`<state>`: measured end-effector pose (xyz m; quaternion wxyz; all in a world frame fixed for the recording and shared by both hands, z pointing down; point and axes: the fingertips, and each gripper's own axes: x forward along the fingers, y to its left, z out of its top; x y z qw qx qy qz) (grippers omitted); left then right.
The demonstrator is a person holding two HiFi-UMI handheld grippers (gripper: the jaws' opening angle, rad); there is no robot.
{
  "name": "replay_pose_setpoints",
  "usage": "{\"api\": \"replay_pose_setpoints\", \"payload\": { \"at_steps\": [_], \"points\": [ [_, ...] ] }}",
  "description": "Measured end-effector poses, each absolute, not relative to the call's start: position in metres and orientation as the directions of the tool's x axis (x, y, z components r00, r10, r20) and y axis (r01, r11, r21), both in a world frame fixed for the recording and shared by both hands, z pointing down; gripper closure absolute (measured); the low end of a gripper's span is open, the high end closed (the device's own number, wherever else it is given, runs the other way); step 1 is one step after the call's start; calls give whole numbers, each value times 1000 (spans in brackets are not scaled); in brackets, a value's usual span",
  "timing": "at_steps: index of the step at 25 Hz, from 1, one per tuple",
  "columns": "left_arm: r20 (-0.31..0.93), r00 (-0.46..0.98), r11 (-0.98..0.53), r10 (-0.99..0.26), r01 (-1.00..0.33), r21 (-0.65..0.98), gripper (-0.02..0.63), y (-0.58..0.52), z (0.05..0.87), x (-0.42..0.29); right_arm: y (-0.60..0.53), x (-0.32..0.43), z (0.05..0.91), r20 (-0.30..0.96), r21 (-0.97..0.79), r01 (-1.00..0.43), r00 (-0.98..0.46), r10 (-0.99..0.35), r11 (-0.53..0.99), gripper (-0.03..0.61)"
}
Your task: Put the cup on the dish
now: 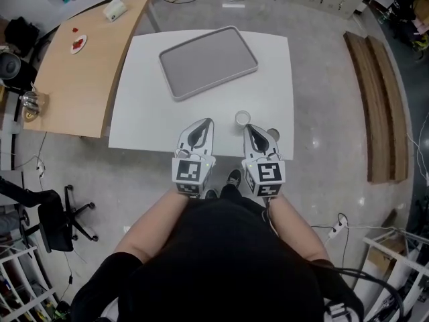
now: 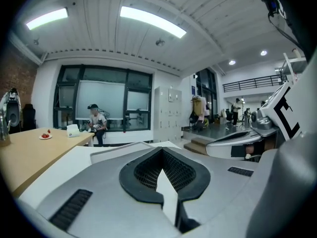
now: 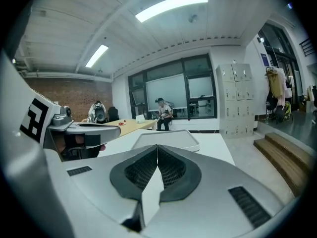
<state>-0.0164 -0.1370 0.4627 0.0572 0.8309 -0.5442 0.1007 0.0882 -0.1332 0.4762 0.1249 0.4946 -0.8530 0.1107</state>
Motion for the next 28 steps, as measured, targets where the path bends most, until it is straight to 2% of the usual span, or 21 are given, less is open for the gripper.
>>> {"api": "replay_pose_setpoints", "payload": {
  "at_steps": [10, 11, 12, 13, 14, 16, 22, 28],
  "points": [
    [270, 338, -357, -902, -934, -25, 606, -197, 486, -21, -185, 79, 511, 386, -58, -819, -546, -744, 571, 563],
    [274, 340, -360, -900, -933, -24, 606, -204, 491, -22, -189, 77, 517, 397, -51, -816, -546, -738, 576, 554],
    [279, 344, -364, -897, -931, -22, 606, -210, 496, -24, -193, 74, 524, 412, -46, -810, -548, -728, 584, 510],
    [286, 349, -369, -893, -929, -18, 606, -217, 503, -26, -197, 71, 533, 431, -44, -803, -553, -713, 595, 423],
    [296, 353, -372, -888, -928, -11, 607, -222, 510, -28, -200, 69, 542, 454, -46, -796, -555, -697, 604, 386],
    [314, 360, -378, -878, -926, 5, 606, -231, 521, -31, -203, 67, 563, 504, -52, -792, -546, -669, 608, 347],
    [350, 395, -407, -850, -912, 40, 606, -254, 550, -39, -216, 62, 619, 606, -57, -801, -502, -617, 596, 310],
    [385, 420, -434, -822, -899, 55, 606, -271, 578, -48, -228, 53, 639, 613, -52, -822, -474, -632, 567, 310]
  ]
}}
